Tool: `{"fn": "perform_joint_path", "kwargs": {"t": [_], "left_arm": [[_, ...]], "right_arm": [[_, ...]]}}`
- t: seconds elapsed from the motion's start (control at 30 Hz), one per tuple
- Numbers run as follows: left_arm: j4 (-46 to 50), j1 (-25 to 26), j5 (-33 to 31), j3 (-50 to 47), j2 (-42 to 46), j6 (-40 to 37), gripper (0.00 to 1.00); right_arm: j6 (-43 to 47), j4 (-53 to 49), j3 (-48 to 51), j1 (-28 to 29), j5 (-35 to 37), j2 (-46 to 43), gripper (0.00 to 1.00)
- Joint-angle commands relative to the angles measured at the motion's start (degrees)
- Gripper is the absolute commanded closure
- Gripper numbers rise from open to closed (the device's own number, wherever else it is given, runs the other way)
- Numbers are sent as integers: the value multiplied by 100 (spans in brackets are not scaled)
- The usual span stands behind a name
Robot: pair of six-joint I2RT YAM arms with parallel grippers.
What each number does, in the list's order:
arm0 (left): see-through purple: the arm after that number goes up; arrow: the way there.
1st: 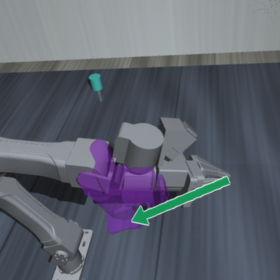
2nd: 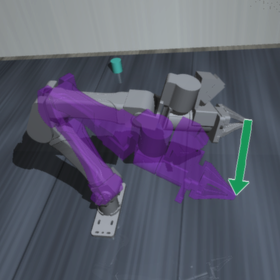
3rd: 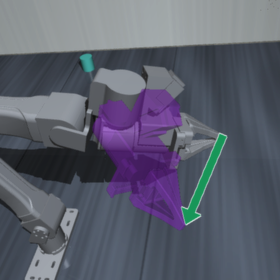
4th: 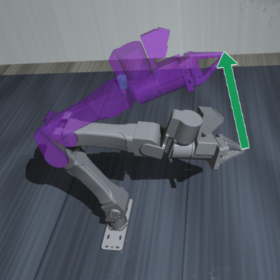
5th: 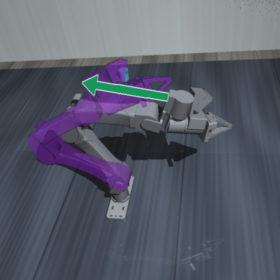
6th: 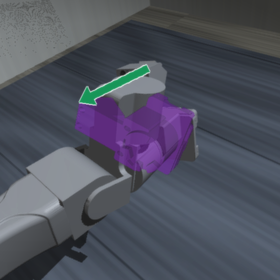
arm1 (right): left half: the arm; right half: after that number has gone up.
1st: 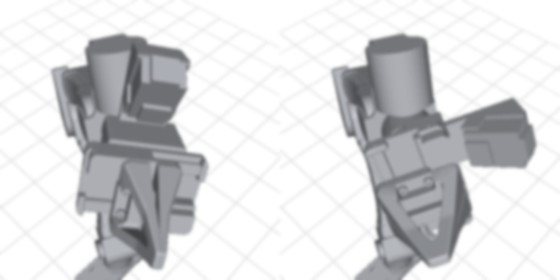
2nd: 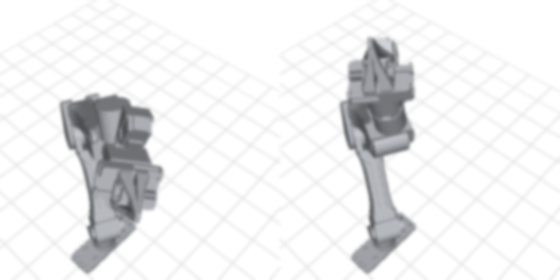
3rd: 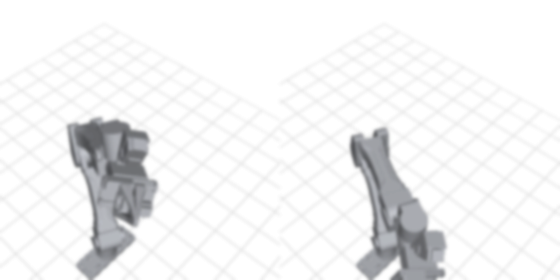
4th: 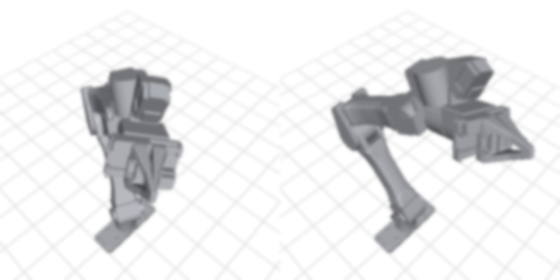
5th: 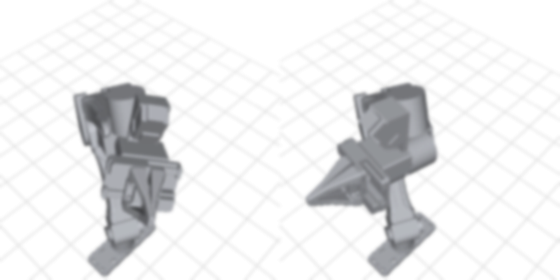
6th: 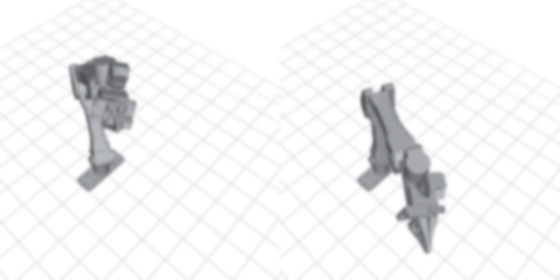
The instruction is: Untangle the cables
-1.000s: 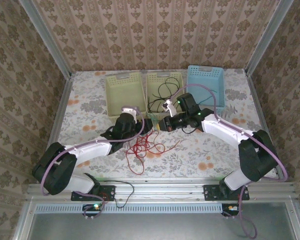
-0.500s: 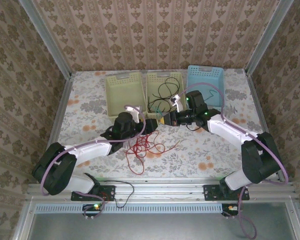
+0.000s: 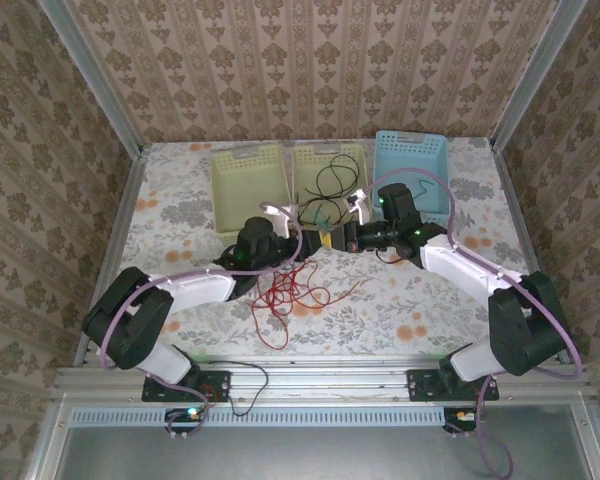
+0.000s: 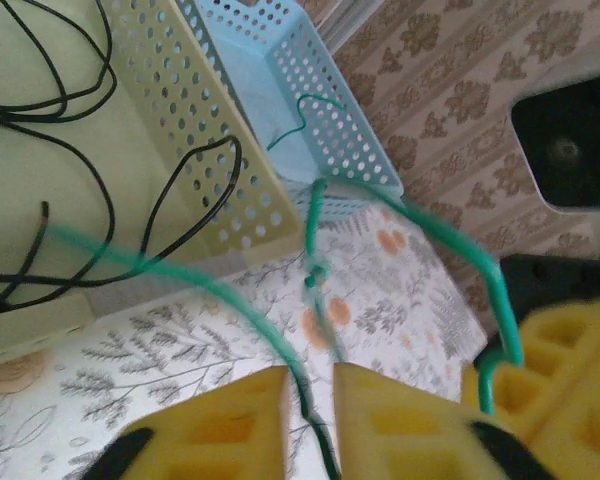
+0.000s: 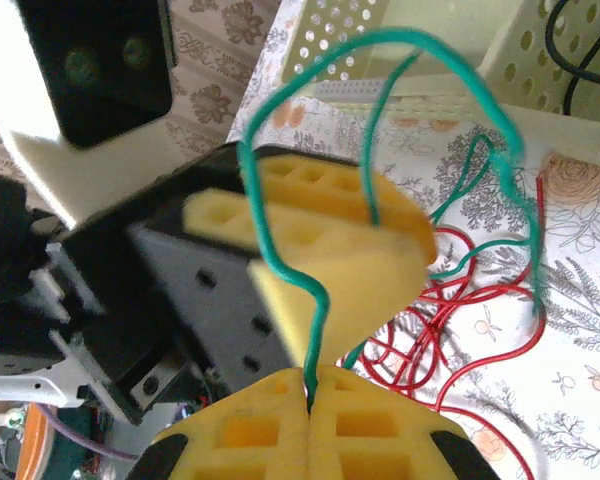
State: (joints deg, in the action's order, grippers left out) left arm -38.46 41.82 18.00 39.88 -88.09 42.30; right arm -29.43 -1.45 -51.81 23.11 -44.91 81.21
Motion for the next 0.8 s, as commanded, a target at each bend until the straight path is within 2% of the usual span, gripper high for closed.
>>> {"fn": "perform_joint_path", "kwargs": {"t": [0.0, 0.13, 0.23, 0.43, 0.6, 0.77], "left_arm": [[280, -98, -394, 118, -247, 50, 88], [871, -59, -593, 205, -294, -56, 90], [1257, 44, -657, 232, -301, -265, 84], [1877, 190, -473, 519, -303, -687, 54], [2104, 203, -534, 557, -256, -751, 41], [2311, 195, -1148, 382, -58, -639, 31]], "right_arm": [[-148, 256, 28, -22, -176, -571, 98], [-308, 579, 250, -209, 438, -965, 99], [-296, 625, 366, -314, 1129, -1263, 100], [-282, 397, 517, -432, 2337, -1476, 100], [-482, 394, 682, -891, 3150, -1490, 100], [-547, 369, 442, -1596, 3632, -1016, 100]]}}
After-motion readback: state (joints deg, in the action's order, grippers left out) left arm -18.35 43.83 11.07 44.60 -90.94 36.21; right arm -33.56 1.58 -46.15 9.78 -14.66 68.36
